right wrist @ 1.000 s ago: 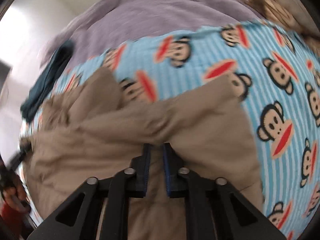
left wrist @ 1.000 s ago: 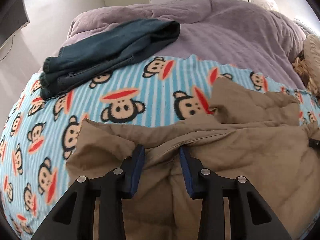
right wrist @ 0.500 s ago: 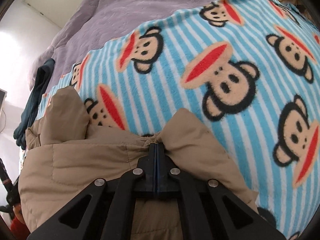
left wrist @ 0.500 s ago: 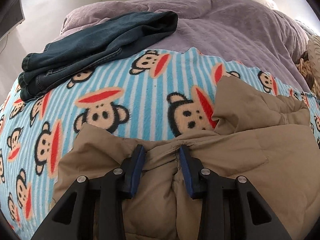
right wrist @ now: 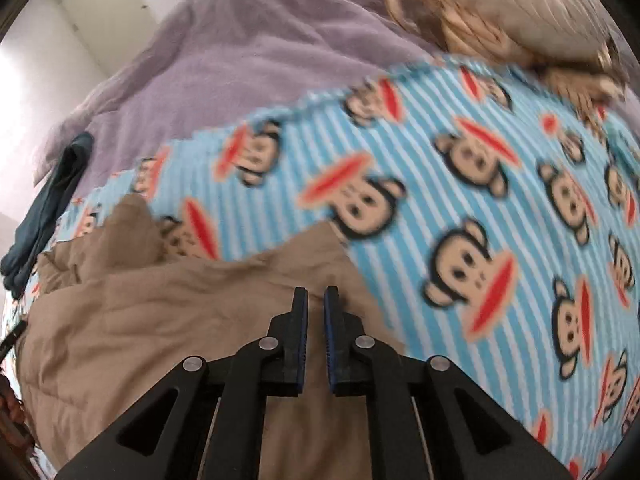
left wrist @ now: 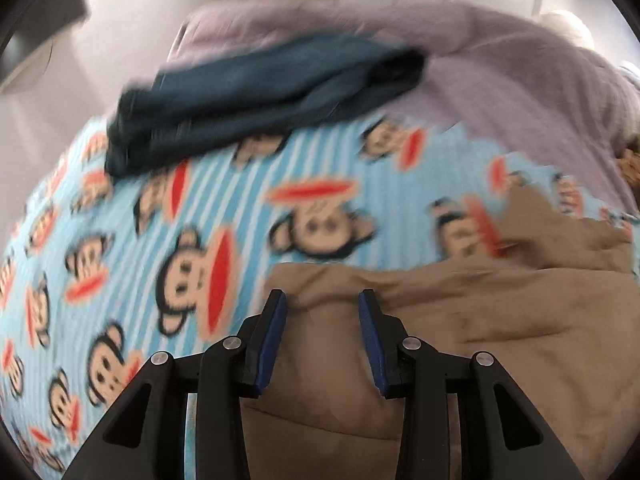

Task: Fold large clothes
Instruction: 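Open both tools and release the folded jacket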

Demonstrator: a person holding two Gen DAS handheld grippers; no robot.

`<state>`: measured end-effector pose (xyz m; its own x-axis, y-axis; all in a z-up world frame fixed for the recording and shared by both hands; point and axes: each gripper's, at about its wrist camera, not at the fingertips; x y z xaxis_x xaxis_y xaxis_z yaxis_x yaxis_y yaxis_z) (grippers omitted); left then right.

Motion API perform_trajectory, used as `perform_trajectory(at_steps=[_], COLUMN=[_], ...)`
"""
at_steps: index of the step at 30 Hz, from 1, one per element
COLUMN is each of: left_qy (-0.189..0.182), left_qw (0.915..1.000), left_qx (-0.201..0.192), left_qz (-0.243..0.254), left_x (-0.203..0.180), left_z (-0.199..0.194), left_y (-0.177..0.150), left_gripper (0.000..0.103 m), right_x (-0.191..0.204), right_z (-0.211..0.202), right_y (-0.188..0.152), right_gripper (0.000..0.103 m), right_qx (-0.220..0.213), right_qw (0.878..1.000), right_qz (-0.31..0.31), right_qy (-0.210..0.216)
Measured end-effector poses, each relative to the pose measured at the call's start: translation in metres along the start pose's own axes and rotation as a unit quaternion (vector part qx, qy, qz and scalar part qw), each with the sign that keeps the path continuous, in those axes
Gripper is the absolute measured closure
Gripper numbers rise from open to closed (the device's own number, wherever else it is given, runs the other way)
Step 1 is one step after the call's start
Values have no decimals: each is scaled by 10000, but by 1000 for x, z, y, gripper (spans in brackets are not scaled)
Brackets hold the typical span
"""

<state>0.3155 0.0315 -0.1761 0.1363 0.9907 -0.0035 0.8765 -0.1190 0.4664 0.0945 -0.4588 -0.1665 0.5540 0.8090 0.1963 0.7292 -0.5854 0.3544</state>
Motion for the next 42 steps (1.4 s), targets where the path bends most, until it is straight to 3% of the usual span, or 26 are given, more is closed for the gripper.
perform_trajectory(at_steps=[2, 6, 10, 12, 14, 19, 26, 27, 28, 29, 39, 42], left_qy=[57, 287, 282, 273, 299, 164, -56, -63, -85, -99, -223, -347], left_qw=[10000, 9995, 9993, 9993, 9992, 9991, 9983, 9981, 9977, 9974, 9946, 9917], left_qx=[47, 106, 202, 147, 103, 234, 514, 548, 604, 611, 797, 911], left_qz=[-13, 113, -124, -205, -229, -315, -278, -287, -307, -363, -630, -837], left_x=[-2, -12, -7, -1, 5, 13, 4, 4, 4, 3, -3, -1], left_z=[11, 20, 8, -10, -32, -76, -116, -118, -120, -123, -129, -126], left_y=[-1, 3, 11, 7, -2, -40, -105, -110, -118, -126, -159, -164], left_gripper=[63, 62, 62, 62, 54, 53, 53, 48, 22, 6, 2, 0], right_x=[-10, -12, -4, 0, 3, 0, -2, -1, 0, 1, 13, 11], right_z=[24, 44, 37, 22, 6, -35, -77, -81, -82, -84, -85, -78], right_y=[-2, 5, 10, 9, 6, -20, -87, -98, -105, -115, -169, -178], right_gripper=[94, 94, 92, 83, 65, 54, 27, 26, 26, 25, 21, 5], right_qx=[396, 467, 503, 396, 293, 155, 350, 432, 484, 537, 868, 1012], right_qw=[9986, 9978, 9979, 9986, 9989, 9960, 9882, 9869, 9859, 9847, 9793, 9735], right_qz=[277, 402, 382, 330, 326, 658, 909, 951, 984, 1032, 1096, 1265], right_qy=[205, 262, 114, 101, 185, 592, 1182, 1232, 1263, 1294, 1462, 1613])
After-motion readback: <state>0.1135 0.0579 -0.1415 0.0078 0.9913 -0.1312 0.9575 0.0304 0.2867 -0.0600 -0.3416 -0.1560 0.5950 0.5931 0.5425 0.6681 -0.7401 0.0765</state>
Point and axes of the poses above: each gripper's, at about its wrist camera, not at the fingertips, and z roughly the way its jaws point, x to its left, y to its top
